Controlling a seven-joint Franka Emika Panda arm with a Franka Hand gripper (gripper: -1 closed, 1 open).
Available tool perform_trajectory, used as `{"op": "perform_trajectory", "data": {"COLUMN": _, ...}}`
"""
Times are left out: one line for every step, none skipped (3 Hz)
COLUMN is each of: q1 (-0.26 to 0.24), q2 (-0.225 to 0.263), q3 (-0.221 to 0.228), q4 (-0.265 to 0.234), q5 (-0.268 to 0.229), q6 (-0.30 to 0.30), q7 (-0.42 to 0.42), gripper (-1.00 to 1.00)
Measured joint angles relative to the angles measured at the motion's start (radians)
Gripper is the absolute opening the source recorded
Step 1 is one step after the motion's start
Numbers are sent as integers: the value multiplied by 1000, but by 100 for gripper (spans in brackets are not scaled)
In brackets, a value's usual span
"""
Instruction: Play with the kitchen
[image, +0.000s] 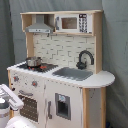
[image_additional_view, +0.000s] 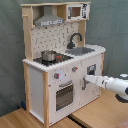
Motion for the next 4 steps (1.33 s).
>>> {"op": "perform_trajectory", "data": {"q1": -48, "q2": -1, "q3": -2, "q4": 0, "q5": 1, "q6": 70, "q7": 70, "gripper": 100}}
{"op": "perform_trajectory", "data": {"q1": -102, "q2": -2, "q3": -4, "q4": -2, "q5": 1, "q6": 132, "q7": 137, "gripper": 100}}
{"op": "perform_trajectory", "data": {"q1": -163, "q2": -2, "q3": -4, "q4": -1, "q5": 1, "q6": 196, "q7": 195, "gripper": 100}}
{"op": "perform_trajectory", "data": {"q1": -225, "q2": -2, "q3": -2, "q4": 5, "q5": 1, "q6": 260, "q7": 245, "gripper": 100}}
